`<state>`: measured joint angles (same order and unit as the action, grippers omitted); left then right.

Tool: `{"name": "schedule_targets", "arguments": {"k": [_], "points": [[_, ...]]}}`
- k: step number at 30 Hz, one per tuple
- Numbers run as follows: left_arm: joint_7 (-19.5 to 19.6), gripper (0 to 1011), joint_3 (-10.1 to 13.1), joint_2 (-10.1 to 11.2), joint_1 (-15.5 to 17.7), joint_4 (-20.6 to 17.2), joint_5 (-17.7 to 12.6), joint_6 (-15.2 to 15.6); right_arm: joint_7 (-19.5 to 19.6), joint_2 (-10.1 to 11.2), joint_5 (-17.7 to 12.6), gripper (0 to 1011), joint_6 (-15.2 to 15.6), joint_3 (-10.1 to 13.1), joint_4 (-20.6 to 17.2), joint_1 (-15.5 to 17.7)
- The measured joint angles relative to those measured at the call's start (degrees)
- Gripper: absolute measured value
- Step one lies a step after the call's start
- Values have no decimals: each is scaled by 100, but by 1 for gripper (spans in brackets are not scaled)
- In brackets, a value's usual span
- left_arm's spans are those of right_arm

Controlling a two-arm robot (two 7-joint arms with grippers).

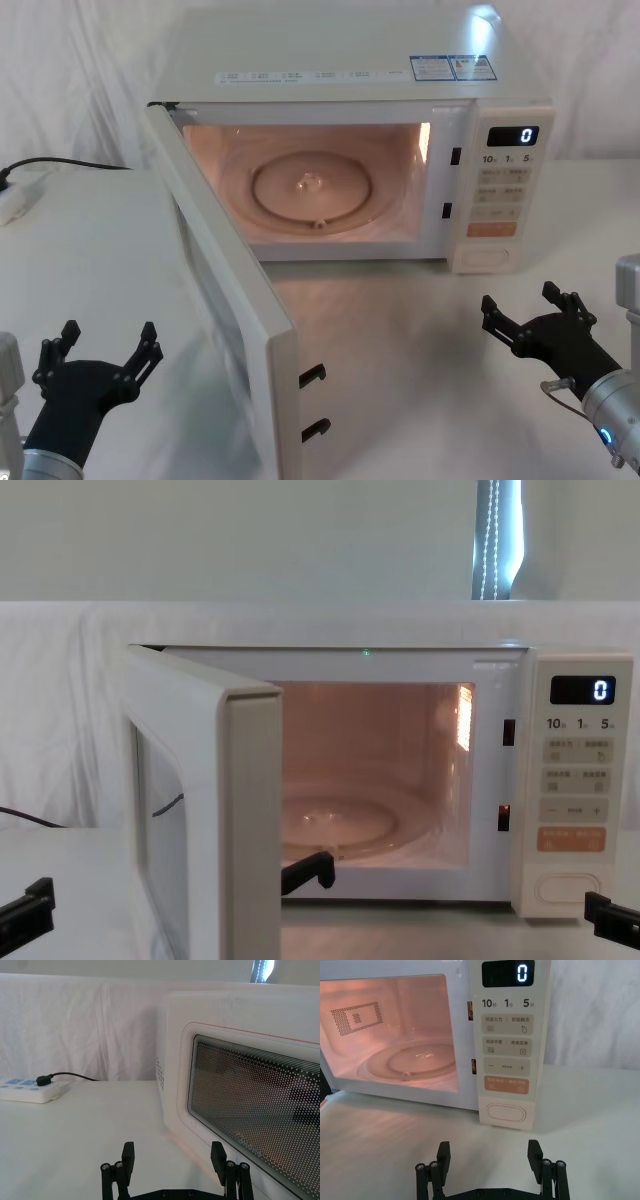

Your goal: Press the button to open the microwave door with one hand; close the microwave door with the other hand.

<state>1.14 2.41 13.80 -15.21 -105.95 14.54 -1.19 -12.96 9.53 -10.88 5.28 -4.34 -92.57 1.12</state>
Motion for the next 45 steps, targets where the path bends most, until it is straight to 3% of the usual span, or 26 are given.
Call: {"name": "schedule_targets", "arguments": {"k": [42,45], "points": [[0,1001,0,0,0,0,0,0,0,0,-1,1002,0,0,0,0],[0,961,0,0,0,0,0,0,0,0,-1,1002,0,0,0,0]]}}
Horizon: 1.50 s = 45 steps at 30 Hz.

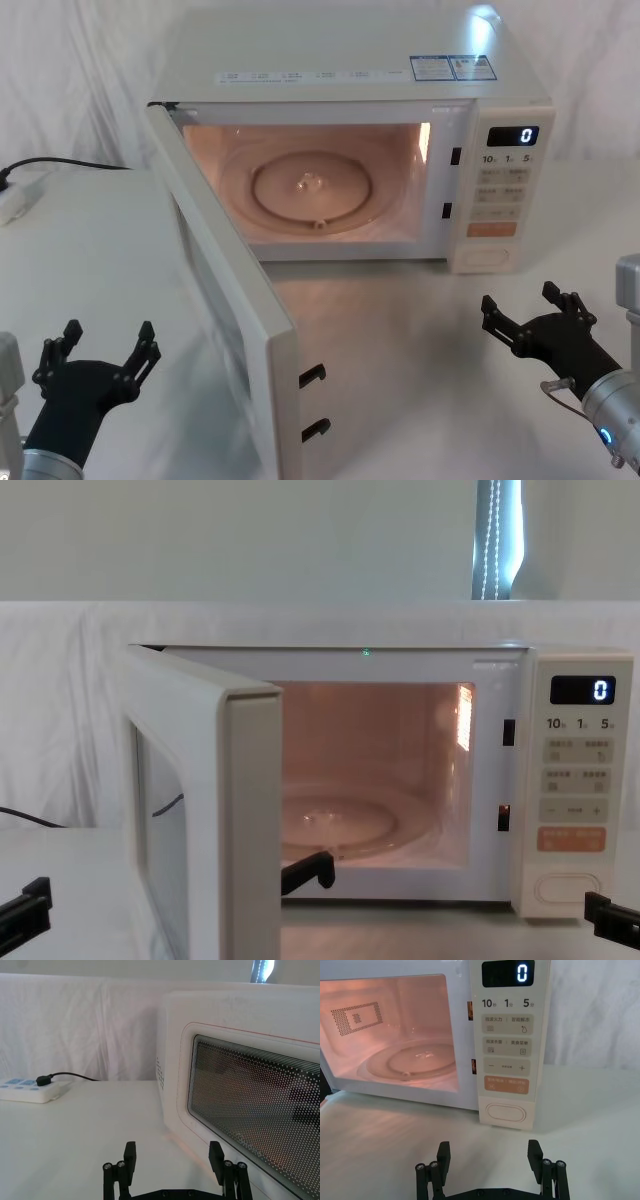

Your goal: Press the button to open the microwave door with one hand; close the microwave door with the other hand.

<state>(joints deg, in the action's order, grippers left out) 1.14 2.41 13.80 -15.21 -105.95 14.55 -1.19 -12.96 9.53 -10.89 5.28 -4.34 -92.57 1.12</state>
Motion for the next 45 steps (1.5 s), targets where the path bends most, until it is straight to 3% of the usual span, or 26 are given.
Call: {"name": "schedule_targets", "arguments": {"k": [10,24,32,45], "points": [[0,717,0,0,0,0,0,0,0,0,0,1002,0,0,0,0],[0,223,0,0,0,0,0,0,0,0,0,1002,0,0,0,0],[0,0,0,0,0,0,0,0,0,0,0,1002,0,0,0,0],[283,0,-129,-35,-94,-211,52,90,0,0,0,1002,0,0,0,0]]}}
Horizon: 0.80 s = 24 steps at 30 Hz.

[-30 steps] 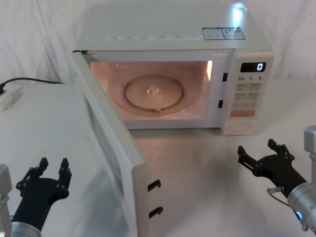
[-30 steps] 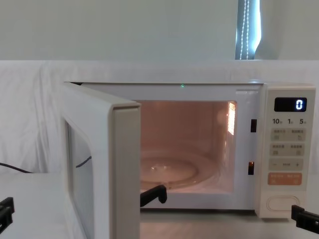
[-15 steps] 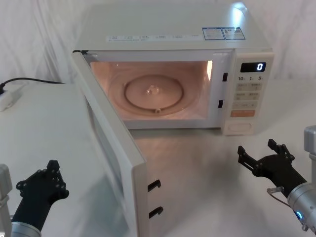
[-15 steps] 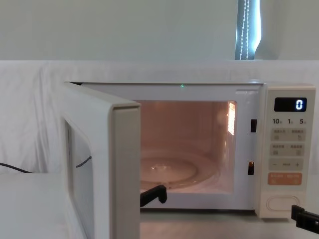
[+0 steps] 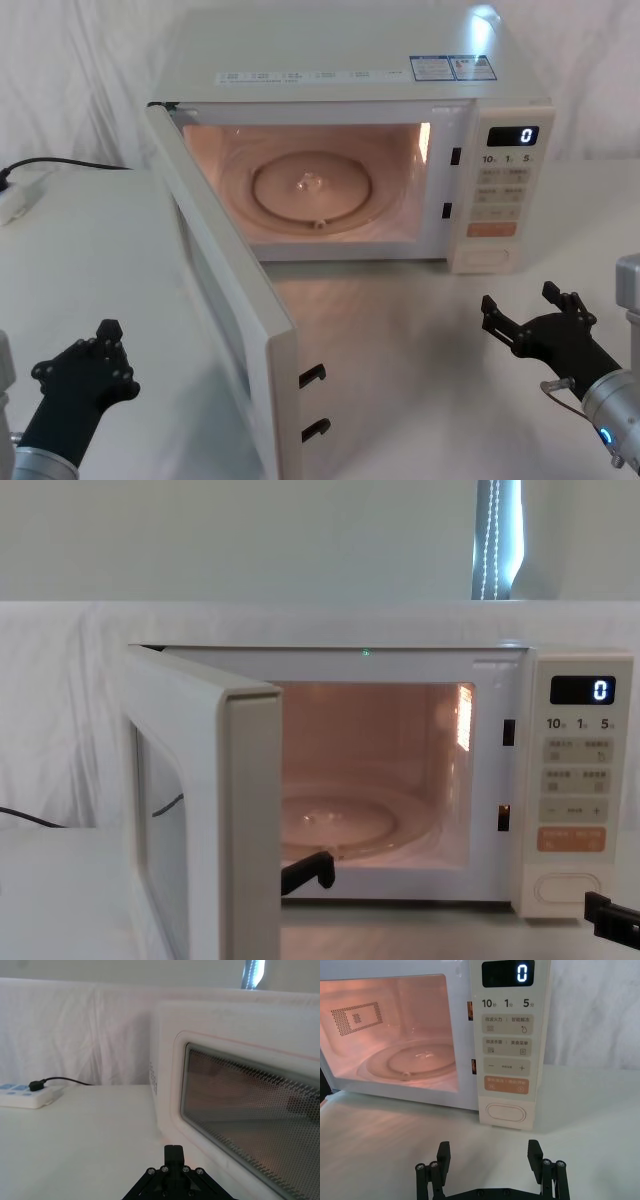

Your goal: Press the button to open the microwave door with one hand; close the microwave door with the other hand.

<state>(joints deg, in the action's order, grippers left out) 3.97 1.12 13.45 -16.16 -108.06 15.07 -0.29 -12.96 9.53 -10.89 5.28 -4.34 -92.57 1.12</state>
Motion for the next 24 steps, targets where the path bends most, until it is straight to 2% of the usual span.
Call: {"name": "schedule_targets", "arguments": {"k": [7,12,16,19,24], "points": [[258,0,-173,27,-118,-326,211,270,0,0,0,1002,0,0,0,0],[501,0,-347,182,-259,-661,505,642,0,0,0,1002,0,0,0,0],[699,0,-470,394,-348,-864,753,904,0,0,0,1002,0,0,0,0],[939,0,-584,644,-411,-1009,1021,1123,0,0,0,1002,0,0,0,0],[1257,0,-720,922,-433,-1080,1320,1246,0,0,0,1002,0,0,0,0]]}}
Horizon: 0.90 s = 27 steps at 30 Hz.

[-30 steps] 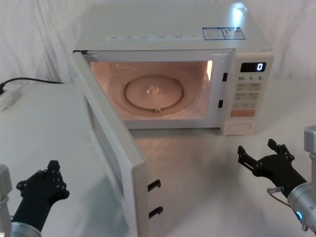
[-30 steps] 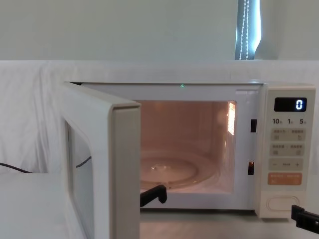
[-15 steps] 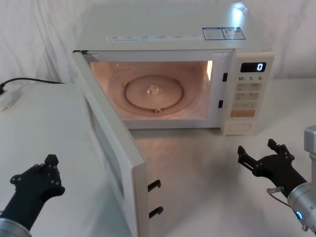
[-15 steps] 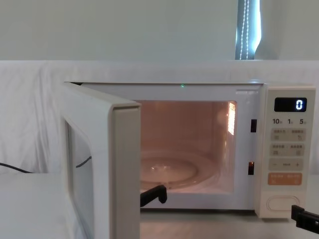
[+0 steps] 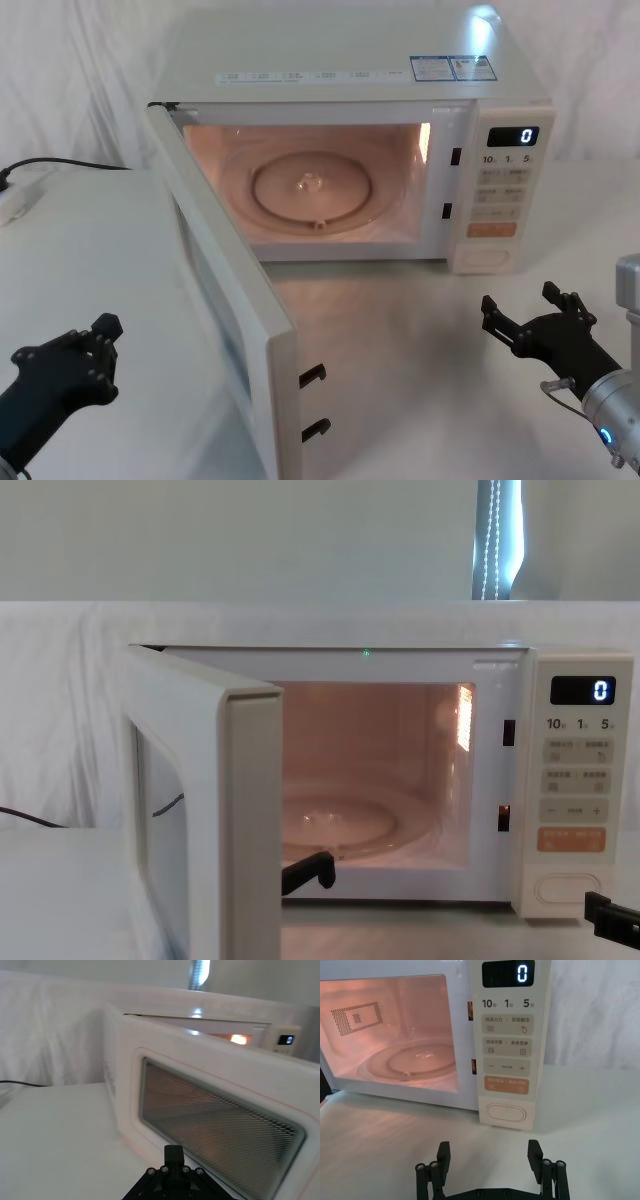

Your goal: Press the button to open the microwave door with one hand; close the microwave door with the other hand.

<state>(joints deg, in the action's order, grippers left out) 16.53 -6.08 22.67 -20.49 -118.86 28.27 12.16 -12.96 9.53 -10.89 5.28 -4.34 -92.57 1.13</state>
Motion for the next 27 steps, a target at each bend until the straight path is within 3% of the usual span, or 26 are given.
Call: {"name": "schedule_targets", "arguments": {"k": [10,17,27], "points": [[654,0,-181,383,127,60,686,-15,0,0,0,1002,0,0,0,0],[1046,0,-189,678,334,167,1135,110,0,0,0,1002,0,0,0,-1],[1299,0,23,1100,620,251,1352,378,0,0,0,1002,0,0,0,0]]}}
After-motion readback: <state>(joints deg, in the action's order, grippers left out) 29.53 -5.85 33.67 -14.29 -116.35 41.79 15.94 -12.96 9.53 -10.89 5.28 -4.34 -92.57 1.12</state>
